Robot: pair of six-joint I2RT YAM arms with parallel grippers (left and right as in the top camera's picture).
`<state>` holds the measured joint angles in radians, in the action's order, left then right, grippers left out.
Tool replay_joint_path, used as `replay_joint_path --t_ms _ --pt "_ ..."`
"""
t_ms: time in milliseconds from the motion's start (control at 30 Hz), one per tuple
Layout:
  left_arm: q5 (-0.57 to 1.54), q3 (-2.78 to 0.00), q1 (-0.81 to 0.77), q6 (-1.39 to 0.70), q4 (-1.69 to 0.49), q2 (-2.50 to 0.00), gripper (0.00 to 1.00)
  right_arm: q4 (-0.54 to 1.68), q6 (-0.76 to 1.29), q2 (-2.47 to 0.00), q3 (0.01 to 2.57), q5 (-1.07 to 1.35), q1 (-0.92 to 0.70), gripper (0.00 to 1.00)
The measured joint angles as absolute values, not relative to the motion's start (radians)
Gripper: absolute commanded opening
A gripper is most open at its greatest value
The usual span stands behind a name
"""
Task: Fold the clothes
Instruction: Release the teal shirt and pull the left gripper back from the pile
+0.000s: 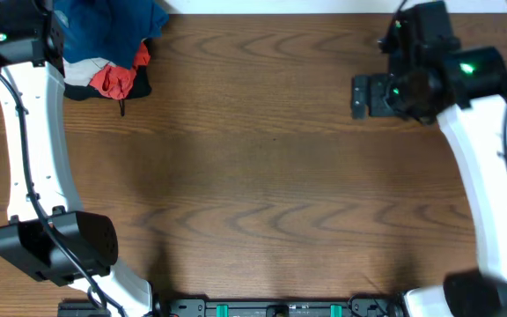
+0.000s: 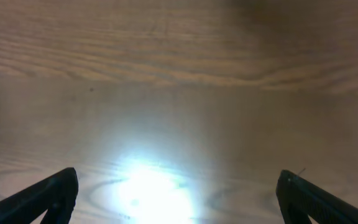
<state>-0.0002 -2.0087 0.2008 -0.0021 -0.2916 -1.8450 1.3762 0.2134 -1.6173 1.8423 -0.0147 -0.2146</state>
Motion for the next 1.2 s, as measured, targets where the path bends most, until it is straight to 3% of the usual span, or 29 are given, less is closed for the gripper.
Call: replay_joint_path --t_ms 167,400,600,833,1200 --pt "0.048 -2.009 0.201 -0.003 -0.355 -1.845 0.98 1.488 0.254 -1.46 1.843 -0.037 -0.223 0.99" --pt "0.443 -2.008 0.202 -0.004 -0.379 -1.845 0.98 1.575 0.335 -1.308 1.801 -0.107 -0.303 0.99" --pt "0.574 -2.008 0.195 -0.004 -0.44 -1.842 0.98 1.55 0.38 -1.155 1.662 -0.135 -0.359 0.99" --pt "0.421 -2.004 0.123 0.024 -0.588 -1.751 0.98 1.439 0.406 -1.007 1.46 -0.155 -0.361 0.99" --pt "0.088 -2.009 -0.023 0.03 -0.963 -1.339 0.98 1.281 0.422 -1.007 1.294 -0.177 -0.361 0.99"
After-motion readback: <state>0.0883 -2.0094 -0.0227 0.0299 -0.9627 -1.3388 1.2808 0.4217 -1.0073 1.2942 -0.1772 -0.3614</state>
